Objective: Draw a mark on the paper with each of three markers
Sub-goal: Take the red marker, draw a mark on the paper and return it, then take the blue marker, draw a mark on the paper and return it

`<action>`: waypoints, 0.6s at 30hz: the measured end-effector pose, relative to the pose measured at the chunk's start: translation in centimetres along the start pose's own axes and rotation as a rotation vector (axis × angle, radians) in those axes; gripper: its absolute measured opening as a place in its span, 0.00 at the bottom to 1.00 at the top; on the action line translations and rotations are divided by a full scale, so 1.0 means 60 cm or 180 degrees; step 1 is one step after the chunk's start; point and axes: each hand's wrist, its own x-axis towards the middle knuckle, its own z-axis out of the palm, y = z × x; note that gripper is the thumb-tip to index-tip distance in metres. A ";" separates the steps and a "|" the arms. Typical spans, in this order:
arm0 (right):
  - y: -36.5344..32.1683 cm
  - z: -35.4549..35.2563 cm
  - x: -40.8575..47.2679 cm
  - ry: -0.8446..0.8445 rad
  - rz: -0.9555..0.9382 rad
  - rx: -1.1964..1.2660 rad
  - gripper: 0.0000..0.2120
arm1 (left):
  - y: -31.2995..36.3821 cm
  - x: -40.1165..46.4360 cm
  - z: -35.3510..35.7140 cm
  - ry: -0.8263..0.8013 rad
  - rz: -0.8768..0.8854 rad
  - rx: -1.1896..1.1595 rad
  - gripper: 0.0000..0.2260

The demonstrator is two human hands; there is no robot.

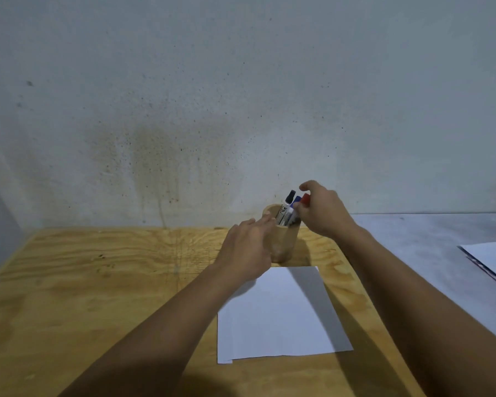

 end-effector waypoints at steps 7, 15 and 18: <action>-0.012 0.022 0.006 0.0112 0.0720 0.0537 0.09 | 0.000 -0.003 -0.002 0.0027 0.0004 -0.0109 0.30; -0.013 0.021 0.016 0.0451 0.0826 0.1673 0.05 | 0.001 -0.005 -0.005 -0.0009 0.0012 -0.0090 0.31; -0.027 -0.013 0.014 0.0915 0.0418 0.2079 0.05 | 0.004 -0.006 -0.008 -0.0011 0.0048 -0.0108 0.31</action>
